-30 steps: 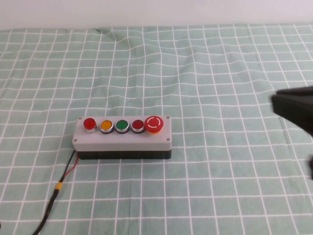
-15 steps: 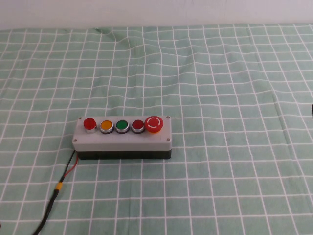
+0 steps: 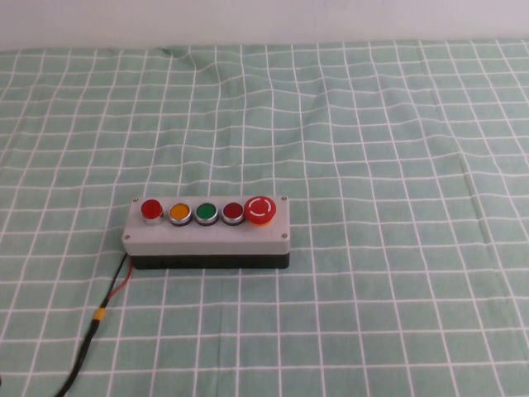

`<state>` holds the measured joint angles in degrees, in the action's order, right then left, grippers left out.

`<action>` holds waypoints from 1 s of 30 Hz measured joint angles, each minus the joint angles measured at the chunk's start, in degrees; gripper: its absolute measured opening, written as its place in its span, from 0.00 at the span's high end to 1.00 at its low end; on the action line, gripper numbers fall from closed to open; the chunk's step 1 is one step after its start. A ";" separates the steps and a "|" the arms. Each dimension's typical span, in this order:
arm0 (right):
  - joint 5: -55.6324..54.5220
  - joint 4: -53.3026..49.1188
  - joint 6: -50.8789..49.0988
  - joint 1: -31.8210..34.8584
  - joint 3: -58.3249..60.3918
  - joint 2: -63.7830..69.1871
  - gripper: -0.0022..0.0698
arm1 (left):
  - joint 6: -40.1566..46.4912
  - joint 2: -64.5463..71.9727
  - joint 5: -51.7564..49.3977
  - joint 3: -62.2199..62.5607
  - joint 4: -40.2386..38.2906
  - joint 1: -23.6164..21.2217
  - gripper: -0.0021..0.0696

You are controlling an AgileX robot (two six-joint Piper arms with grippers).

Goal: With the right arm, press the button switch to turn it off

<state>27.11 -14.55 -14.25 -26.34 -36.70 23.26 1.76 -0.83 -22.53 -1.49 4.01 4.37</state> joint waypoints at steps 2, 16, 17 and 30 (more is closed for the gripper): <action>-2.69 0.40 0.00 4.14 6.19 -4.87 0.99 | 0.00 0.00 0.00 0.00 0.00 0.00 0.98; -14.86 2.79 -0.41 15.62 37.48 -23.65 0.99 | 0.00 0.00 0.00 0.00 0.00 0.00 0.98; -14.70 4.08 -0.41 16.41 37.90 -23.65 0.99 | 0.00 0.00 0.00 0.00 0.00 0.00 0.98; -7.53 7.96 3.04 22.84 38.13 -23.75 0.99 | 0.00 0.00 0.00 0.00 0.00 0.00 0.98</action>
<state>19.58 -6.59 -11.21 -3.50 1.44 -0.49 1.76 -0.83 -22.53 -1.49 4.01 4.37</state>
